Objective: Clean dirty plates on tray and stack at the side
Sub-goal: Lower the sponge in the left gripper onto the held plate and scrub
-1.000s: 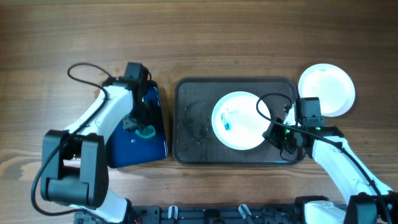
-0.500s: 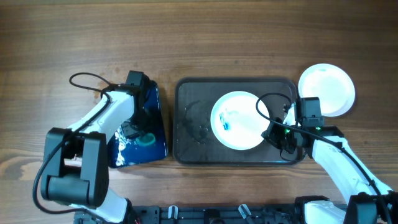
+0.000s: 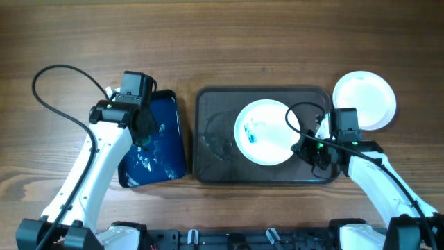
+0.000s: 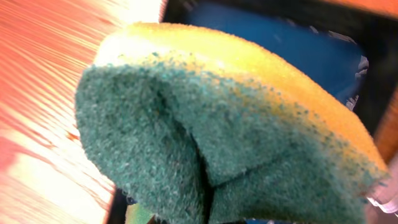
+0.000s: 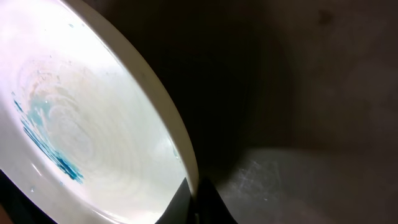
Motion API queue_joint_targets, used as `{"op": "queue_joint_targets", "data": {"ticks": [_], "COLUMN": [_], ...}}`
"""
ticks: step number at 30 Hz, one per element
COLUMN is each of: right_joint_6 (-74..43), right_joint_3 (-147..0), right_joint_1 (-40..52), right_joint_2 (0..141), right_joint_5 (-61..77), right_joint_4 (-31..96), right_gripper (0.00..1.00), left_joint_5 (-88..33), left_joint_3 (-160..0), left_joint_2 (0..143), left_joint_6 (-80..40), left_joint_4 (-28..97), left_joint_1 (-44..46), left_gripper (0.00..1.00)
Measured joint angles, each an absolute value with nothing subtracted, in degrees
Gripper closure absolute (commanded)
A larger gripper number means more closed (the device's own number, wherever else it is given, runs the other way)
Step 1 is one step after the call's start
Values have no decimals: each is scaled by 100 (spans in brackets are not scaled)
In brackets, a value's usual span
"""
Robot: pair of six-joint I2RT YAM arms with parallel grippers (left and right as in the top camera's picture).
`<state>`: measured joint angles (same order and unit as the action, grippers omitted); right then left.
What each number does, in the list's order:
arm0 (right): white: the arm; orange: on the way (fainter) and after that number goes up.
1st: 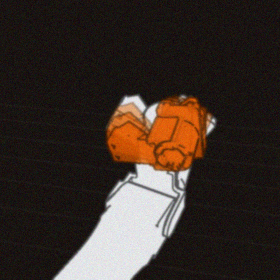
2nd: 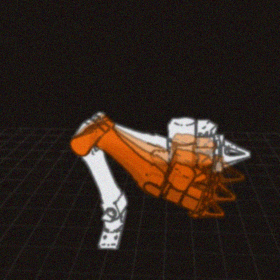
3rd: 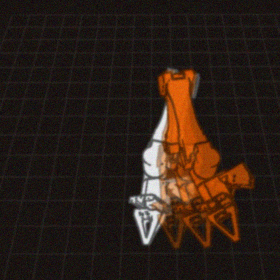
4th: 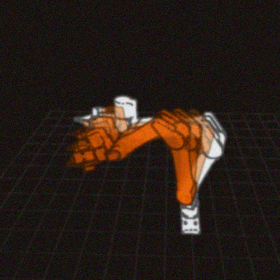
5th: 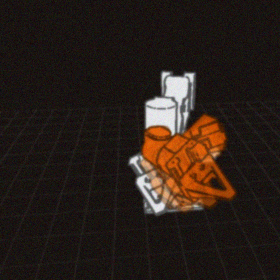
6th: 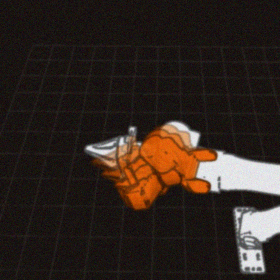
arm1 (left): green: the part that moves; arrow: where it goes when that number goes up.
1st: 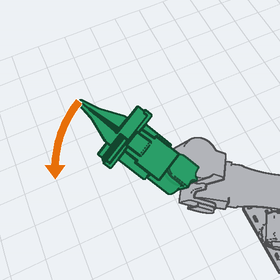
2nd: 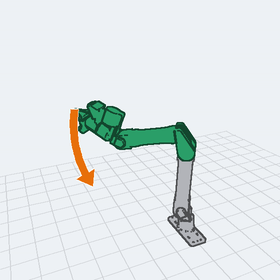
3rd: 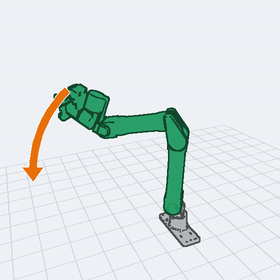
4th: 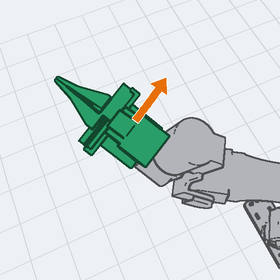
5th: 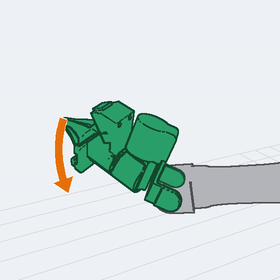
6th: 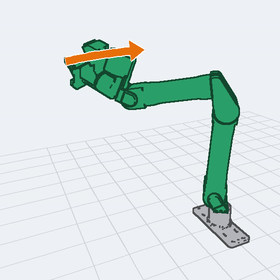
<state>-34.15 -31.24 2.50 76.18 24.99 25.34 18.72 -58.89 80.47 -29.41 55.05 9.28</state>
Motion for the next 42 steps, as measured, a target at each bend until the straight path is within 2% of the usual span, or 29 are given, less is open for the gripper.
{"op": "queue_joint_targets", "data": {"ticks": [8, 17, 20, 24, 28, 29, 36, 42], "right_joint_6": [-3395, -3304, -3288, -3404, -3531, -3618, -3684, -4014], "right_joint_3": [-3124, -3124, -3124, -3122, -3120, -3120, -3253, -3378], "right_joint_1": [250, 250, 250, 250, 250, 250, 423, 1114], "right_joint_2": [7618, 7618, 7618, 7620, 7688, 7854, 8696, 9098], "right_joint_5": [2552, 2554, 2554, 2523, 2497, 2473, 2851, 3135], "right_joint_4": [2519, 2519, 2521, 2720, 2781, 2779, 2012, 1369], "right_gripper": [95, 96, 96, 96, 96, 96, 96, 96], "left_joint_5": [2783, 2799, 2211, 322, -854, -1623, -2528, -3168], "left_joint_3": [-5889, -5889, -5889, -5889, -5889, -5889, -5889, -5889], "left_joint_2": [8047, 8047, 8049, 8309, 8678, 8788, 8788, 8801], "left_joint_6": [-2974, -3037, -3076, -3076, -3006, -2921, -2926, -3035], "left_joint_4": [5395, 5395, 5332, 5050, 4751, 4466, 3913, 3199], "left_joint_1": [928, 928, 928, 928, 941, 998, 1616, 2381], "left_gripper": [96, 96, 96, 96, 96, 96, 96, 96]}}
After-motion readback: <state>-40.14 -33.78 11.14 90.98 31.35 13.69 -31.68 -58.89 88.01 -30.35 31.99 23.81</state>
